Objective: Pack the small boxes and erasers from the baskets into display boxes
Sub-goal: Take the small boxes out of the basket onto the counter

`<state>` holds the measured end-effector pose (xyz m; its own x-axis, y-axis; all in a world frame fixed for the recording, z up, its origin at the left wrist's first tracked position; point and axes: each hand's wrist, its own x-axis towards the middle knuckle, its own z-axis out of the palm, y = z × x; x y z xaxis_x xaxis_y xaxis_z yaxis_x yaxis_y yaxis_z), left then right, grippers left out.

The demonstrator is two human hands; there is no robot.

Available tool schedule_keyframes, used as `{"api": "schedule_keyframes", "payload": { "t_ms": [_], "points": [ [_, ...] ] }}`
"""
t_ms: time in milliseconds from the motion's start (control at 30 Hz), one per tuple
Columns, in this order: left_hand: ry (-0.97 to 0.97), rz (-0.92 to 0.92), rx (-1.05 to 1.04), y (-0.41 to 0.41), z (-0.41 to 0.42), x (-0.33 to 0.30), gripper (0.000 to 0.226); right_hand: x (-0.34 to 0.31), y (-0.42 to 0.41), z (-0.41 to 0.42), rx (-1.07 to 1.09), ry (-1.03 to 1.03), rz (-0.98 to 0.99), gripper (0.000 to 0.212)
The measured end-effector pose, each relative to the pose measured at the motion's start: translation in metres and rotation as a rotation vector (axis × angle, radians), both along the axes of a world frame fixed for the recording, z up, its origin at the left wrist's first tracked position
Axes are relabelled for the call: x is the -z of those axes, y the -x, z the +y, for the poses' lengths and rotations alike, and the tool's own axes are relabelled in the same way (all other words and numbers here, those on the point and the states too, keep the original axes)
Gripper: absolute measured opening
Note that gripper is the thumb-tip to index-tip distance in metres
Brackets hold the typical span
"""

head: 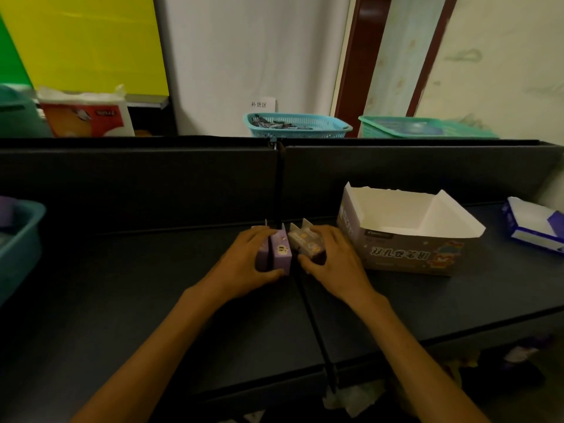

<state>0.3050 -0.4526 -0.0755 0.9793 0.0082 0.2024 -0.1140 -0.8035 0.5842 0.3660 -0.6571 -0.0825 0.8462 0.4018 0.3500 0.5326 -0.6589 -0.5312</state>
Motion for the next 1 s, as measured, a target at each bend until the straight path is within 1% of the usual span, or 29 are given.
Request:
{"api": "schedule_keyframes", "payload": {
  "t_ms": [67,200,400,533,700,867,1000],
  "points": [
    [0.005,-0.022,-0.055,0.008,-0.001,-0.007,0.079,-0.012,0.003,-0.002,-0.06,-0.032,-0.029,0.062],
    [-0.086,-0.009,-0.133,0.035,0.001,-0.021,0.073,-0.028,0.013,-0.004,-0.153,-0.037,-0.066,0.056],
    [-0.32,0.055,-0.348,0.09,0.006,-0.042,0.074,-0.03,0.032,0.016,-0.237,0.044,-0.098,0.055],
    [-0.349,0.088,-0.433,0.126,0.026,-0.055,0.074,-0.04,0.054,0.044,-0.278,0.063,-0.099,0.056],
    [-0.378,0.056,-0.515,0.175,0.069,-0.062,0.073,-0.046,0.086,0.093,-0.368,0.144,-0.111,0.057],
    [-0.365,0.001,-0.585,0.232,0.127,-0.072,0.07,-0.053,0.124,0.163,-0.453,0.143,-0.133,0.056],
    [-0.356,-0.026,-0.646,0.277,0.187,-0.083,0.068,-0.058,0.167,0.229,-0.501,0.1,-0.099,0.055]
  ]
}}
